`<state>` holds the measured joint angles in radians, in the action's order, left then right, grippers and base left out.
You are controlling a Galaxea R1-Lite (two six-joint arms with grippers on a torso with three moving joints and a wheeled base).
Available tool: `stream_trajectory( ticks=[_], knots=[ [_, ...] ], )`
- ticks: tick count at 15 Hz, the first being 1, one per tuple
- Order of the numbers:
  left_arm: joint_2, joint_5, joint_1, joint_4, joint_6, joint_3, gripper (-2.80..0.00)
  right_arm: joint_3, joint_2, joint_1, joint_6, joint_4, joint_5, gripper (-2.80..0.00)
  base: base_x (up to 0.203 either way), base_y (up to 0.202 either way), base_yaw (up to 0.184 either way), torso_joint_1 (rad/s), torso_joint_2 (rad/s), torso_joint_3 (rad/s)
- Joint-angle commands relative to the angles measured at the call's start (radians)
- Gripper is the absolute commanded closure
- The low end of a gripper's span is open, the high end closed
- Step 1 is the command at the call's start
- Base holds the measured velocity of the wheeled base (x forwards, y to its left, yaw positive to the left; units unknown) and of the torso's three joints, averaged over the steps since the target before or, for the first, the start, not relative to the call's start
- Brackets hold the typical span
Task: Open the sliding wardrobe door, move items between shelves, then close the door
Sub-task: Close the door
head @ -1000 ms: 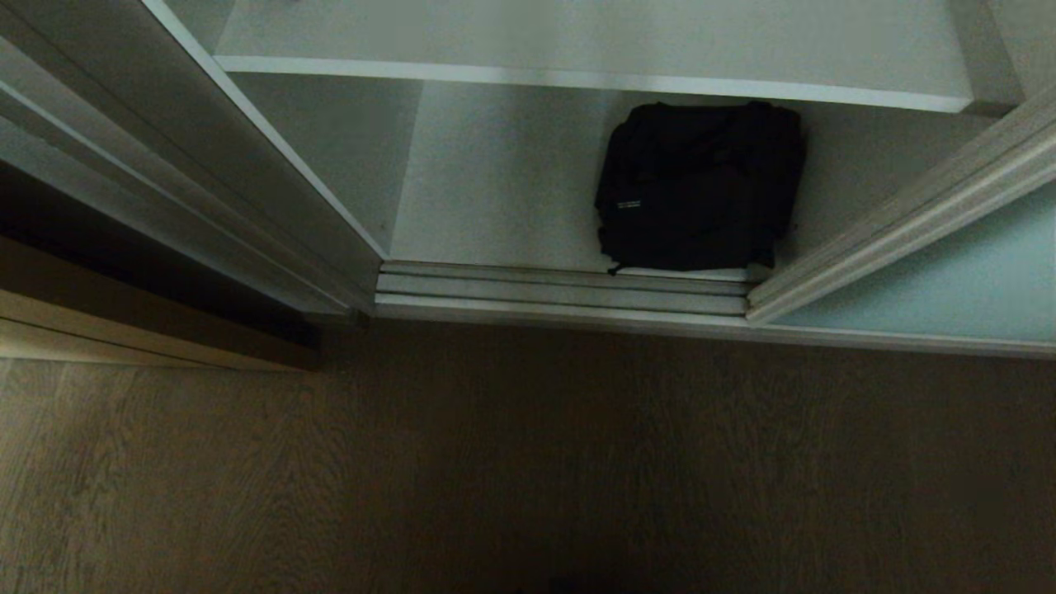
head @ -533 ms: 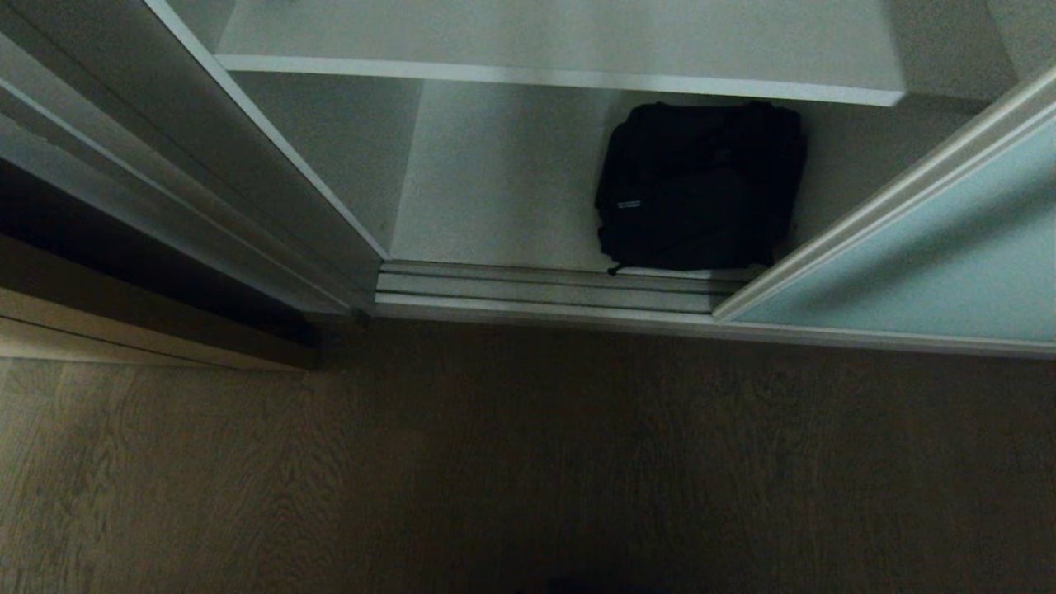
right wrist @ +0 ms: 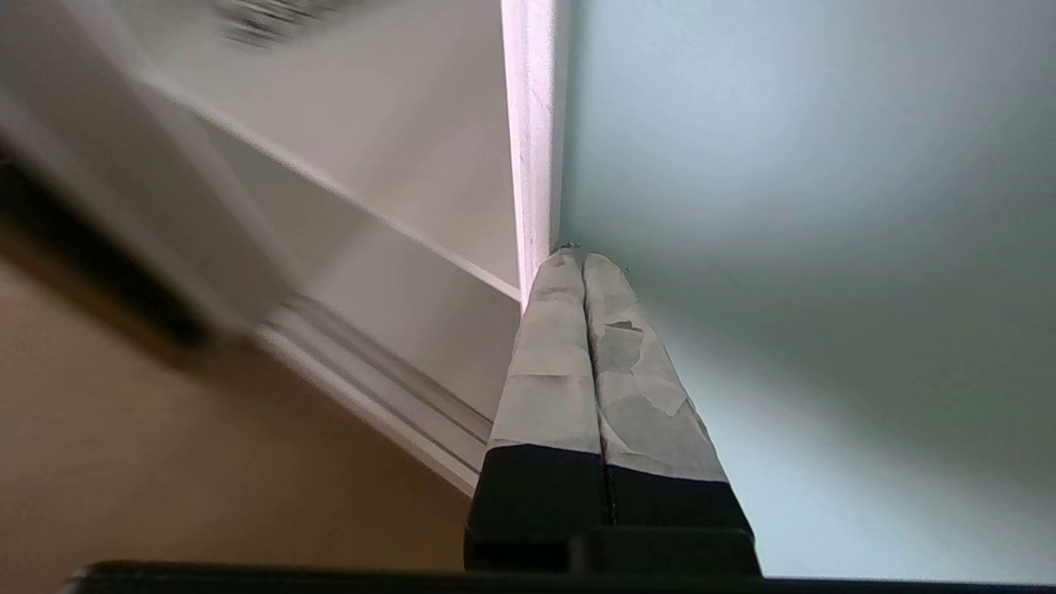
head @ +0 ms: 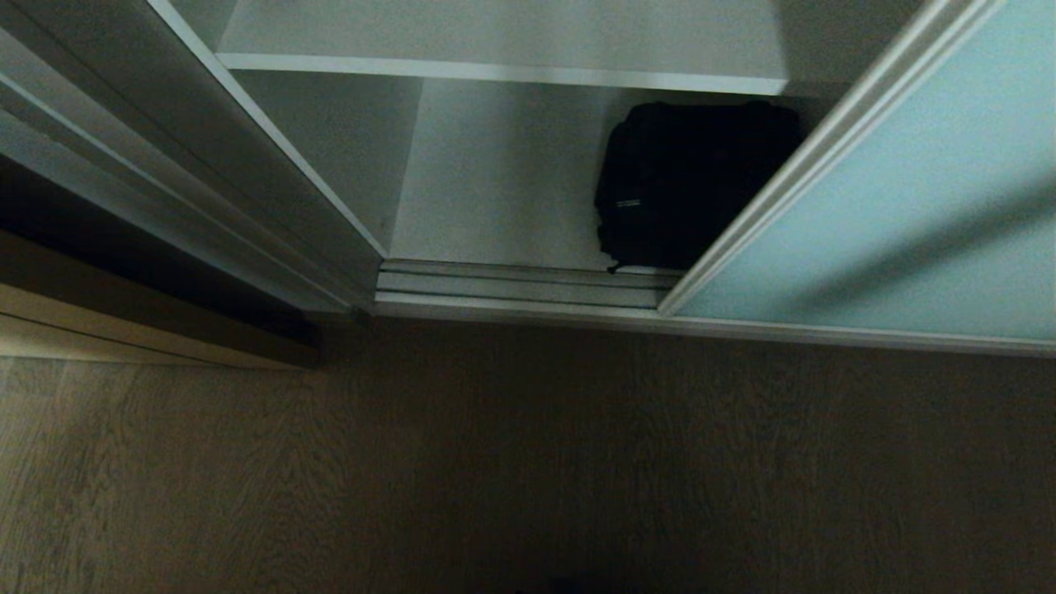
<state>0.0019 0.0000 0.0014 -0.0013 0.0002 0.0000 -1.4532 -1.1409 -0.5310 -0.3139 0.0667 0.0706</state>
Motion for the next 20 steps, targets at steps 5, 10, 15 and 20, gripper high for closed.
stream_trajectory(
  ticks=[5, 10, 15, 20],
  knots=[
    [0.0, 0.0, 0.0, 0.0, 0.0, 0.0, 0.0, -0.011, -0.116, -0.223, -0.061, 0.027, 0.014, 0.0, 0.0, 0.0, 0.0, 0.0, 0.0, 0.0],
    [0.0, 0.0, 0.0, 0.0, 0.0, 0.0, 0.0, 0.1, 0.064, -0.207, -0.05, -0.015, 0.032, 0.0, 0.0, 0.0, 0.0, 0.0, 0.0, 0.0],
    [0.0, 0.0, 0.0, 0.0, 0.0, 0.0, 0.0, 0.052, 0.3, 0.076, -0.017, -0.243, 0.034, 0.0, 0.0, 0.0, 0.0, 0.0, 0.0, 0.0],
    [0.0, 0.0, 0.0, 0.0, 0.0, 0.0, 0.0, -0.048, 0.416, 0.506, 0.108, -0.356, 0.095, 0.0, 0.0, 0.0, 0.0, 0.0, 0.0, 0.0]
  ],
)
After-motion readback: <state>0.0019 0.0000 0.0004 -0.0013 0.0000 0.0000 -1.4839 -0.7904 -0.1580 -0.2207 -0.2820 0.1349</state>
